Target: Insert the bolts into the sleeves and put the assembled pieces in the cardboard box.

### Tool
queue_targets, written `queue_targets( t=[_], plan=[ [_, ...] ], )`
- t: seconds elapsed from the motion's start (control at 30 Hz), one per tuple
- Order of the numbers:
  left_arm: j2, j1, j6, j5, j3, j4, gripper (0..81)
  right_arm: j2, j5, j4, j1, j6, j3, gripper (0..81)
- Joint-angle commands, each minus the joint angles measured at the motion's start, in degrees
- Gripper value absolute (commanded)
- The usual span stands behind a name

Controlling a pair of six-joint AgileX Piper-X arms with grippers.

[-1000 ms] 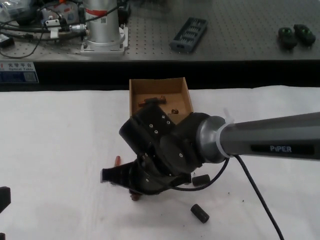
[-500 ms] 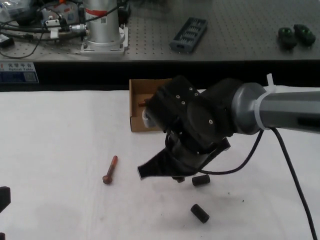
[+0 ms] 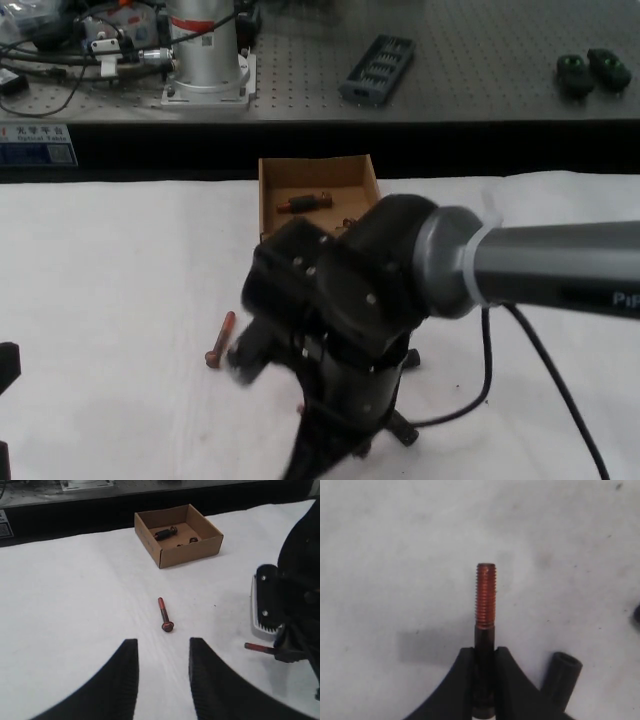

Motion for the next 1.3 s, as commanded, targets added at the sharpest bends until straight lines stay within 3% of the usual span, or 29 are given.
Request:
queue_targets(
  t=[0.0, 0.17, 0.3, 0.37, 0.53, 0.67, 0.73, 0.87, 0.93, 1.1, 1.27],
  plan=[
    [-0.35, -0.14, 3.59, 0.22, -0.26, -0.91, 25.4, -1.45, -0.21, 4.72, 0.79, -10.29, -0.05, 6.1],
    [-0.35, -0.14, 3.89, 0.24, -0.26, -0.70, 25.4, -3.01, -0.21, 9.07, 0.96, -24.21, -0.05, 6.1],
    [-0.35, -0.14, 4.59, 0.24, -0.26, -0.74, 25.4, -5.72, -0.38, 11.39, 0.94, -30.05, -0.05, 7.1],
    [-0.35, -0.14, 5.64, 0.01, -0.26, -0.74, 25.4, -6.84, -0.88, 13.14, 0.94, -32.91, -0.05, 11.7],
    [-0.35, -0.14, 6.71, 0.03, -0.26, -1.37, 25.4, -8.19, -4.30, 16.48, 0.94, -35.93, -0.05, 32.5],
    [-0.35, -0.14, 6.71, 0.03, -0.26, -1.96, 25.4, -8.19, -4.86, 15.69, 1.27, -35.35, -0.05, 33.0],
    [-0.35, -0.14, 6.71, 0.03, -0.26, -1.97, 25.4, -8.19, -4.18, 13.05, 1.00, -25.84, -0.05, 30.0],
    [-0.35, -0.14, 6.19, -1.80, -0.26, -1.95, 25.4, -8.19, -10.07, 7.36, -0.34, 14.28, -0.05, 23.5],
    [-0.35, -0.14, 5.30, -3.26, -0.26, -1.95, 25.4, -8.19, -10.48, 5.47, -0.42, 26.56, -0.05, 21.7],
    [-0.35, -0.14, 1.86, -4.16, -0.26, -1.71, 25.4, -8.19, -0.43, -7.44, -0.26, 46.92, -0.05, 21.1],
    [-0.35, -0.14, -2.39, -4.16, -0.26, 0.87, 25.4, -8.19, 6.49, -9.60, -0.27, 69.24, -0.05, 21.1]
  ],
)
